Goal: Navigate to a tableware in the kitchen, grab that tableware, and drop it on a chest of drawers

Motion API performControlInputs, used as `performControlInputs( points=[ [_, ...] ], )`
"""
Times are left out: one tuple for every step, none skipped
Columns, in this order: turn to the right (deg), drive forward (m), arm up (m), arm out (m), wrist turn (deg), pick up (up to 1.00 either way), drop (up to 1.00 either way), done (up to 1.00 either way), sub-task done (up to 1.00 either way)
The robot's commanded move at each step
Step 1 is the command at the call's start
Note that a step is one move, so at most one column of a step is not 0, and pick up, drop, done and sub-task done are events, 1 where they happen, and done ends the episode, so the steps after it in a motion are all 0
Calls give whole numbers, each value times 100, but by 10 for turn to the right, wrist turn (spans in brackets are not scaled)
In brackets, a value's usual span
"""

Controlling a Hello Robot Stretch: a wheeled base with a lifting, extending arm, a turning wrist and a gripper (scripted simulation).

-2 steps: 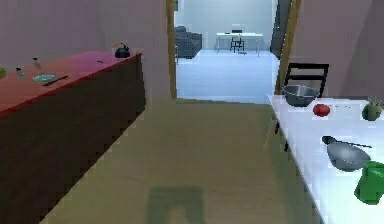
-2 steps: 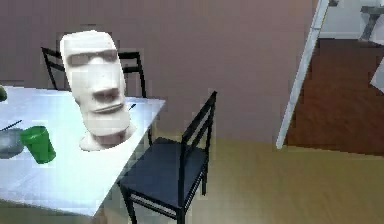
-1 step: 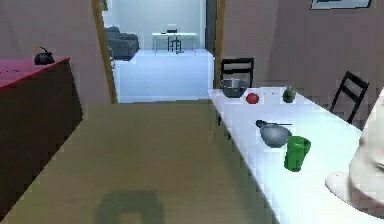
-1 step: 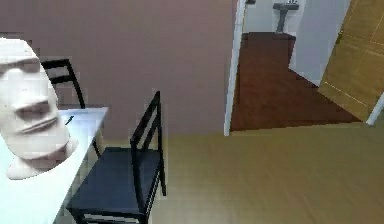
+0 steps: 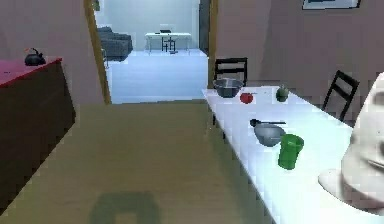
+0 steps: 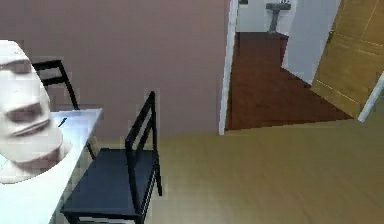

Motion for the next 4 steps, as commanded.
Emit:
performControlInputs(
  points=[
    [-390,0,0,0,0,0,0,0,0],
    [0,15,0,0,0,0,0,0,0],
    [300,0,0,0,0,0,0,0,0],
    [0,70,0,0,0,0,0,0,0]
  ],
)
